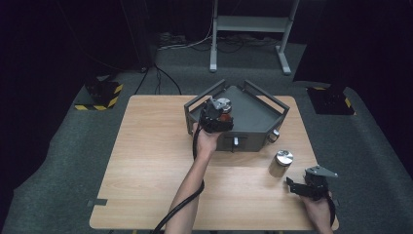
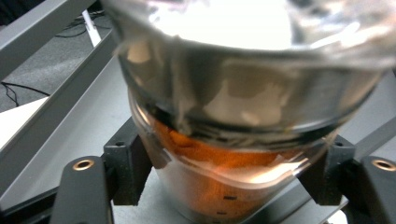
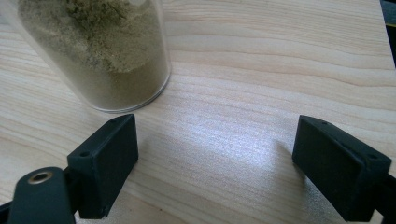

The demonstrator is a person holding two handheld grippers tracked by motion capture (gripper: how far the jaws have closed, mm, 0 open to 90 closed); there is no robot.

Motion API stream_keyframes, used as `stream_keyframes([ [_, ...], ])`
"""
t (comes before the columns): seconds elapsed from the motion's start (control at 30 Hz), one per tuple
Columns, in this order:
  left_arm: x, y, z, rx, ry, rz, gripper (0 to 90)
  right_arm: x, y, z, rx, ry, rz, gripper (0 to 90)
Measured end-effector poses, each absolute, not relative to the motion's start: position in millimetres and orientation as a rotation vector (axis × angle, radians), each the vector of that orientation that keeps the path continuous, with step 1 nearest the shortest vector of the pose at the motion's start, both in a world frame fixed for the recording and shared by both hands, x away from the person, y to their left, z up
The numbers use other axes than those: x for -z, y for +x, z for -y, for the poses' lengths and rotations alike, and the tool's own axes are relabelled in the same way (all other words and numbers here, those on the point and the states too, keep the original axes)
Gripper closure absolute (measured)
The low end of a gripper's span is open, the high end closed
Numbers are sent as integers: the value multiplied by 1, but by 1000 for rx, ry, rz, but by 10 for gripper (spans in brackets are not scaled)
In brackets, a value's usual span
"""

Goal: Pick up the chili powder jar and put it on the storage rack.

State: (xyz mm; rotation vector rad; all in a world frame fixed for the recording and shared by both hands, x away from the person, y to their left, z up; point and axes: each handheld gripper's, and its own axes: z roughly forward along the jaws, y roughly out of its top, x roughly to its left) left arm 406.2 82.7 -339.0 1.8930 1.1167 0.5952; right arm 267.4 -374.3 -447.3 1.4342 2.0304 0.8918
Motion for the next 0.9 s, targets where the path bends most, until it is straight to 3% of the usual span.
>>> stream_keyframes([
  [0.23,345,392,-87,-629,1848,-1123,91,447,267,374,-891,1435,-2030,142],
  [0.9,355,342,-135,-636,1829,-1058,38,447,267,374,-891,1437,-2028,142],
])
